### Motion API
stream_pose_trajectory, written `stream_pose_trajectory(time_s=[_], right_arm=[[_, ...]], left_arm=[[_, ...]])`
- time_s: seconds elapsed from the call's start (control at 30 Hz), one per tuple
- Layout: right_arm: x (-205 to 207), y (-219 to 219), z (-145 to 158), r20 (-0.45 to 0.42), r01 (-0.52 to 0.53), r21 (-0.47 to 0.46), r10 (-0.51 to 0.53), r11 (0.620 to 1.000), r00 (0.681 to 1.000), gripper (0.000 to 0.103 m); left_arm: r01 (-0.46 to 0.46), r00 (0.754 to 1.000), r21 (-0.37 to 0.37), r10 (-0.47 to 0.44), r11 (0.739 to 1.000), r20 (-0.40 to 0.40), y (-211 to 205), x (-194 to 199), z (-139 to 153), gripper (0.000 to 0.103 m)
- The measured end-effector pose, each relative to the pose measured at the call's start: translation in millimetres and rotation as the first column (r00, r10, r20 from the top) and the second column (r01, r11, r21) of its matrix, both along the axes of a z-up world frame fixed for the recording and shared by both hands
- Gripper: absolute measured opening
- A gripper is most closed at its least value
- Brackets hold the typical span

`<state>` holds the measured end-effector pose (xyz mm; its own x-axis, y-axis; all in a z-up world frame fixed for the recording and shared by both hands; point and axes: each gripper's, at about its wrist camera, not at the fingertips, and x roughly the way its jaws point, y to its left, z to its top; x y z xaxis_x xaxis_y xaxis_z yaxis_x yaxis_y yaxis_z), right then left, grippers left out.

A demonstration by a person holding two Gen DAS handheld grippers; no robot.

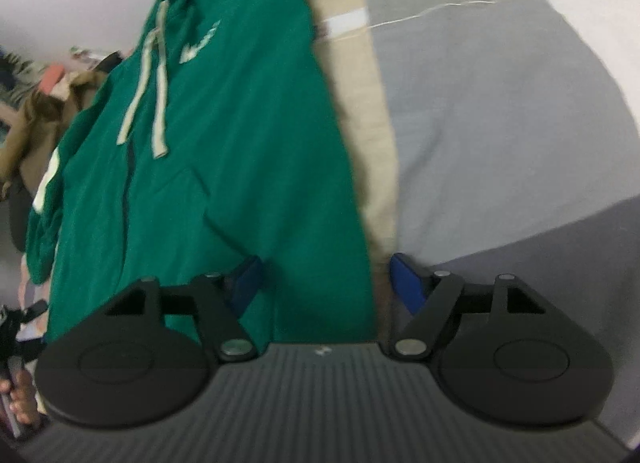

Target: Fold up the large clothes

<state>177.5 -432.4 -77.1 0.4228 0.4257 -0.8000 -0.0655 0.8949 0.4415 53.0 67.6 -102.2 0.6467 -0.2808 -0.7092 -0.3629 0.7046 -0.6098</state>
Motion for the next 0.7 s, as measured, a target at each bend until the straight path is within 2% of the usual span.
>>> stream_pose_trajectory(time_s=[0.07,0.17,0.23,0.3,0.33,0.4,0.43,0.47,0.53,0.6,0.7], right_arm=[[-3.8,8.9,3.2,-0.006,-0.043,0.010,0.043,0.999,0.999,0.073],[-8.3,29.3,7.7,-0.004,-0.179,0.045,0.180,0.983,0.984,0.072],[-6.2,41.1,13.0,0.006,-0.226,-0.010,0.226,0.974,0.974,0.061],[-8.1,49.9,18.5,0.009,-0.245,-0.089,0.247,0.965,0.969,0.032],[-9.3,52.1,22.6,0.016,-0.246,-0.119,0.250,0.962,0.968,0.024],[-13.3,51.4,34.2,0.040,-0.243,-0.127,0.249,0.962,0.968,0.013],[-15.3,51.0,40.7,0.058,-0.240,-0.125,0.249,0.963,0.967,0.013],[-16.0,48.8,45.6,0.072,-0.241,-0.123,0.251,0.963,0.965,0.013],[-21.9,45.2,61.4,0.112,-0.241,-0.113,0.254,0.964,0.961,0.012],[-27.3,41.4,78.9,0.149,-0.239,-0.106,0.253,0.965,0.956,0.011],[-32.2,37.1,108.7,0.208,-0.240,-0.096,0.255,0.966,0.944,0.011]], left_arm=[[0.010,1.000,-0.024,-0.010,1.000,0.000,-0.7,-0.9,-1.2,0.083],[0.060,0.998,-0.047,-0.059,0.997,0.011,-8.0,-4.3,-1.6,0.083],[0.125,0.992,-0.058,-0.125,0.990,0.001,-17.4,-4.4,-3.8,0.083],[0.199,0.980,-0.046,-0.200,0.979,-0.020,-30.0,-1.5,-5.4,0.083],[0.234,0.972,-0.016,-0.235,0.972,-0.029,-37.8,-0.6,-4.4,0.083],[0.255,0.967,0.026,-0.255,0.967,-0.017,-45.3,-2.2,1.2,0.082],[0.264,0.965,0.016,-0.264,0.964,0.004,-45.4,-3.1,3.0,0.080],[0.270,0.963,0.010,-0.270,0.963,0.018,-44.8,-3.3,4.5,0.075],[0.276,0.961,0.015,-0.276,0.961,0.021,-43.6,-4.8,8.3,0.042],[0.293,0.955,-0.019,-0.291,0.956,0.050,-39.4,-6.7,14.3,0.031],[0.303,0.949,-0.084,-0.293,0.949,0.112,-26.2,-12.1,30.8,0.024]])
